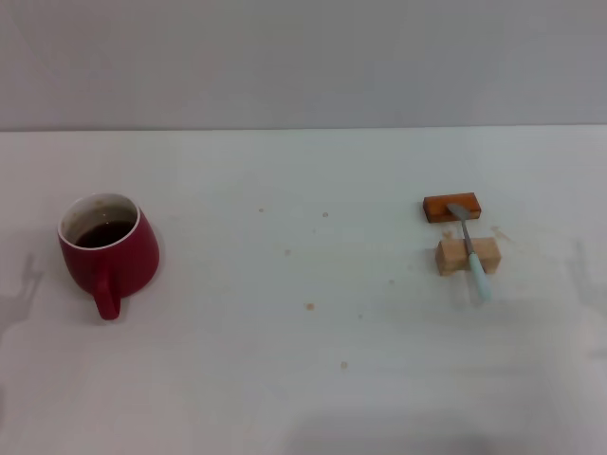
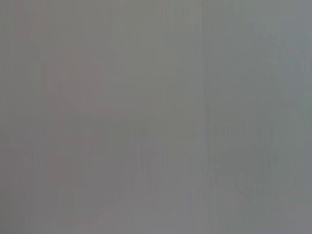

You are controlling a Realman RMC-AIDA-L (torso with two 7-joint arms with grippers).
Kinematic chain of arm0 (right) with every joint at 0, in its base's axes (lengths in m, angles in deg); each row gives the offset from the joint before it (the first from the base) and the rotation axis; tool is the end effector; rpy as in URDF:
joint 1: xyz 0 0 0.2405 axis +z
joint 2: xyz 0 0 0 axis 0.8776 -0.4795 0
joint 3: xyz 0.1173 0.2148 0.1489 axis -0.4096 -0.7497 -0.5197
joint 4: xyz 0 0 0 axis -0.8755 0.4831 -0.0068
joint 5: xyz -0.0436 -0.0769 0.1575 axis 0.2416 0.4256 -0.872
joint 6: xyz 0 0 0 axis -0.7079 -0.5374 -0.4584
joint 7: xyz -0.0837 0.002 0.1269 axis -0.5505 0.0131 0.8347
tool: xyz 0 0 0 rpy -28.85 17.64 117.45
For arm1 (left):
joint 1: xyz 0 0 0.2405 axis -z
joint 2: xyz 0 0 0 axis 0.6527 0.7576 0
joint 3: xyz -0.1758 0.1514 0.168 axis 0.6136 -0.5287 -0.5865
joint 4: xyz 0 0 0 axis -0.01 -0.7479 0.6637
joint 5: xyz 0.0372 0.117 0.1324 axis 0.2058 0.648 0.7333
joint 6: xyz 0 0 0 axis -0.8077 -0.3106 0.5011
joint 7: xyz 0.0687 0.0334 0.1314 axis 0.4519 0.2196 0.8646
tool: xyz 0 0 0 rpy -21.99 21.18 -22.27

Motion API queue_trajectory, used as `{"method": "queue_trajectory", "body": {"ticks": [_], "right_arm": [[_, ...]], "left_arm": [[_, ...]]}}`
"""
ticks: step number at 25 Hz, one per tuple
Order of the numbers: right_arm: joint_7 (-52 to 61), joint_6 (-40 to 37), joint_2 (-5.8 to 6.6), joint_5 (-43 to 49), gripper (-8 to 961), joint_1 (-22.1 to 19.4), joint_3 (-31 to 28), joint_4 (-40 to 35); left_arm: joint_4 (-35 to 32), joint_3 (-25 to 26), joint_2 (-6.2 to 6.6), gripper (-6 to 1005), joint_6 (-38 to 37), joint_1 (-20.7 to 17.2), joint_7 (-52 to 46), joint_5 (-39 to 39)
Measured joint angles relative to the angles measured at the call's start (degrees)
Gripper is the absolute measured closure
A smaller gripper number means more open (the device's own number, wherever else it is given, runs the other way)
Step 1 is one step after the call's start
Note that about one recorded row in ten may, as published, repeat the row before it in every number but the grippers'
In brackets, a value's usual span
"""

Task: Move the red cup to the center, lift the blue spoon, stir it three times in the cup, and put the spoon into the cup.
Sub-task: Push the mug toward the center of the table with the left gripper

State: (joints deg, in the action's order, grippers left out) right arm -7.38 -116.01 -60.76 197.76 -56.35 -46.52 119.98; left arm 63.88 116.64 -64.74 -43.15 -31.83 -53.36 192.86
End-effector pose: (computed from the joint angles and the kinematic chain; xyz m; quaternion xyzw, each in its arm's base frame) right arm 0.3080 0.2418 0.0060 -0.5863 0.1620 0.3871 0.6929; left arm -0.3903 0.2501 0.0183 -0.6106 -0.2560 -0.2581 0.7036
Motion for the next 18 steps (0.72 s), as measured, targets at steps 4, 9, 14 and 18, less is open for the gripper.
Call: {"method": "queue_trajectory", "body": {"ticks": [4,9,14,18], "right_arm": [[0.0,0.0,0.0,0.0,200,0.0,0.0,0.0],[0.0,0.0,0.0,0.0,200,0.0,0.0,0.0],[0.0,0.0,0.0,0.0,200,0.0,0.1,0.0],[0.0,0.0,0.0,0.0,200,0.1,0.3,0.0]], "left_arm": [[0.0,0.0,0.0,176,0.0,0.0,0.0,0.0],[0.0,0.0,0.0,189,0.0,0.1,0.0,0.0],[0.0,0.5,0.0,202,0.0,0.1,-0.3,0.0],[0.0,0.4,0.13,213,0.0,0.3,-0.2,-0.1]]}}
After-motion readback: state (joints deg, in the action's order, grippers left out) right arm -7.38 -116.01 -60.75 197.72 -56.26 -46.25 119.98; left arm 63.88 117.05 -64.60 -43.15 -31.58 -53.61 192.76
